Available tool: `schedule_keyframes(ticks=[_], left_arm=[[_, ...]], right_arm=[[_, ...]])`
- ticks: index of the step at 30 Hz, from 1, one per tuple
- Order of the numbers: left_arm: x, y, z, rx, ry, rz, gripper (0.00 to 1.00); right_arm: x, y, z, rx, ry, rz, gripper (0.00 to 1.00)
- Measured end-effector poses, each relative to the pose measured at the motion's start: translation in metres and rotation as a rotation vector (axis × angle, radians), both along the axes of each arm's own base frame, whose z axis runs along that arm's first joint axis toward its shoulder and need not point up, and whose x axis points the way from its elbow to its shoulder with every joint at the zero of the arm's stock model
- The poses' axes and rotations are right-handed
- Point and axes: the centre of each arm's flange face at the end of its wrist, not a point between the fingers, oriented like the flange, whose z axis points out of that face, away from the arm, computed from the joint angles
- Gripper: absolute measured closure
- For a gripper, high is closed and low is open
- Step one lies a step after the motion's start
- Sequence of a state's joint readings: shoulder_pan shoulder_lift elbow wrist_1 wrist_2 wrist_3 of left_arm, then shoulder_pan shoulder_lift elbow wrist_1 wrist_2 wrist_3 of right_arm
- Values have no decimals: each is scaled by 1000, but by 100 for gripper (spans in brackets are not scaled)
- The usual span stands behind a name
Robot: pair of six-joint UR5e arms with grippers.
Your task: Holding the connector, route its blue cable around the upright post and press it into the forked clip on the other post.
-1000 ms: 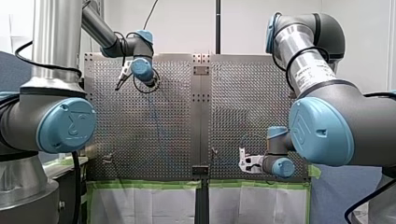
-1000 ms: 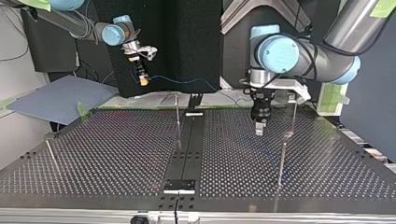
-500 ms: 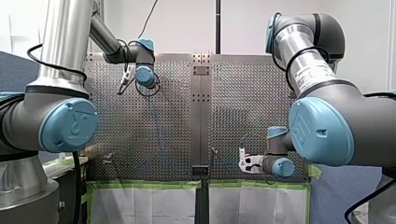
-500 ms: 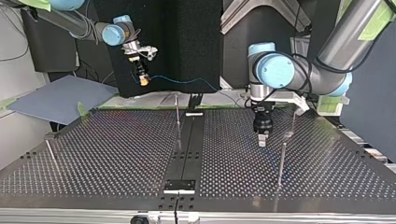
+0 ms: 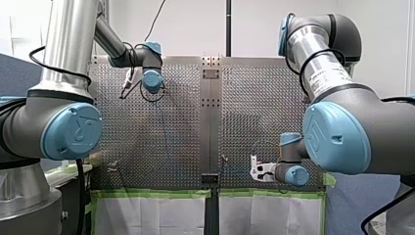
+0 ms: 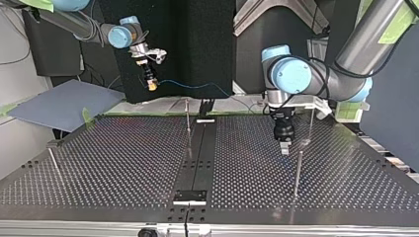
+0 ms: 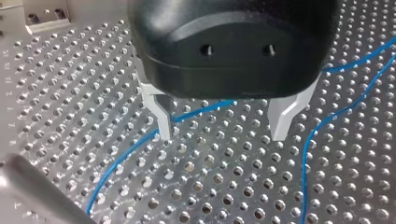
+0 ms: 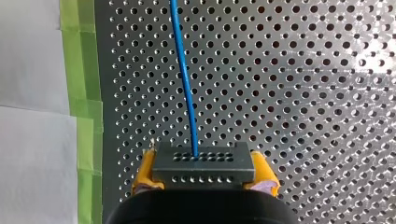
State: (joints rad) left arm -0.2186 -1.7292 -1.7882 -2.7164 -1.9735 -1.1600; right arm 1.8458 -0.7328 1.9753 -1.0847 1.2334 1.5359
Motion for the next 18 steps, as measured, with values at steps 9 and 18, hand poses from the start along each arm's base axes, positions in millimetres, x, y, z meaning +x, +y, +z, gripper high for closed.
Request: schedule_keyframes(ticks=[9,18], left_arm=[[1,-7,1,19,-6,-49,1],[5,-5,3,47,-28,-35,1]], right_arm=[[0,0,0,-1,0,0,100],[1,1,0,-1,1,3,100]])
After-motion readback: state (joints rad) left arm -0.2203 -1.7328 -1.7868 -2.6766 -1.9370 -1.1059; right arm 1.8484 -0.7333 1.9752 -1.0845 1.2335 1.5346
